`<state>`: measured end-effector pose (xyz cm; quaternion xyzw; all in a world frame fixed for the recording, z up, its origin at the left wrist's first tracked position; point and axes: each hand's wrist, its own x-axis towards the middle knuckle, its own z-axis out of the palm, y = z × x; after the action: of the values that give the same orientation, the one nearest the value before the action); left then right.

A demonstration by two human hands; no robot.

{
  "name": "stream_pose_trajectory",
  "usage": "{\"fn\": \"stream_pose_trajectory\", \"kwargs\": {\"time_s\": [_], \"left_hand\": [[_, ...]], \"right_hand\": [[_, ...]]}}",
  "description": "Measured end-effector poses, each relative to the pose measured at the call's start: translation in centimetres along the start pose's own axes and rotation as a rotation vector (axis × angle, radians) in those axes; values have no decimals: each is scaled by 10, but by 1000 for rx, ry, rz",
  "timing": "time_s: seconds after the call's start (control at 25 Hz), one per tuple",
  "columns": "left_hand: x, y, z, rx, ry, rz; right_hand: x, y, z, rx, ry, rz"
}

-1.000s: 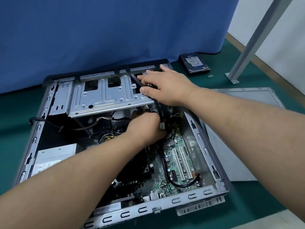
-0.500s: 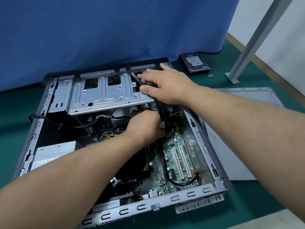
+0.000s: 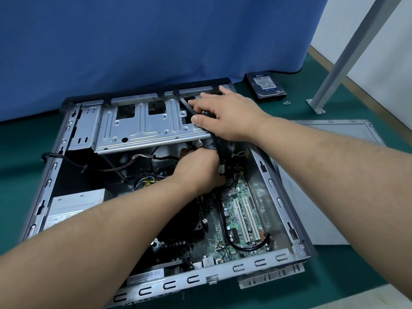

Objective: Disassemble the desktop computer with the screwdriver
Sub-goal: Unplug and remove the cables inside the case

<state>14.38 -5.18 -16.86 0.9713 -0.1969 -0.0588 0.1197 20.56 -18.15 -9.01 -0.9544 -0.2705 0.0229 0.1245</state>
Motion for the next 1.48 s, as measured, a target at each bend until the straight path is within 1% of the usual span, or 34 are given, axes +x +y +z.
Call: {"fn": "stream_pose_trajectory", "kwargs": {"time_s": [0.16,0.32,0.48,0.56,0.68,0.76,0.84,0.92,1.04,1.12,1.16,1.2,1.28,1.36,1.48], "left_hand": [[0,1,0,-4,-41,15],[0,-4,-3,-14,-99,15],[-5,-7,-9,-71,-93,65],[-8,-7,-11,-121,-88,44],[-12,-6,-12,-123,-123,-19],[-15,-8,-13,-178,-132,-75],[-22,-6,-12,-205,-124,-110],[-30,-5,-17,-220,-72,-119],[-49,1,-25,-285,-8,-55],[-67,10,-29,-388,10,-36],[-73,11,-31,-438,-5,-40],[-80,11,-35,-481,4,-48],[-94,12,-48,-573,70,-89],[-103,12,-69,-672,120,-120],[-118,14,-98,-804,183,-134]], "right_hand": [[1,3,2,2,2,15],[3,4,4,-14,12,-14],[4,3,5,-2,0,-32],[4,2,3,4,-7,-57],[1,0,-3,33,-20,-56],[0,-1,-6,53,-27,-40],[-4,-2,-3,80,-37,-31],[-4,-2,-5,95,-52,-23],[-9,-8,-11,114,-62,3],[-21,-17,-16,215,-91,78],[-24,-23,-18,333,-89,159],[-28,-32,-23,479,-67,254],[-38,-48,-34,749,40,400],[-44,-63,-47,902,118,448],[-51,-78,-67,1070,140,435]]}}
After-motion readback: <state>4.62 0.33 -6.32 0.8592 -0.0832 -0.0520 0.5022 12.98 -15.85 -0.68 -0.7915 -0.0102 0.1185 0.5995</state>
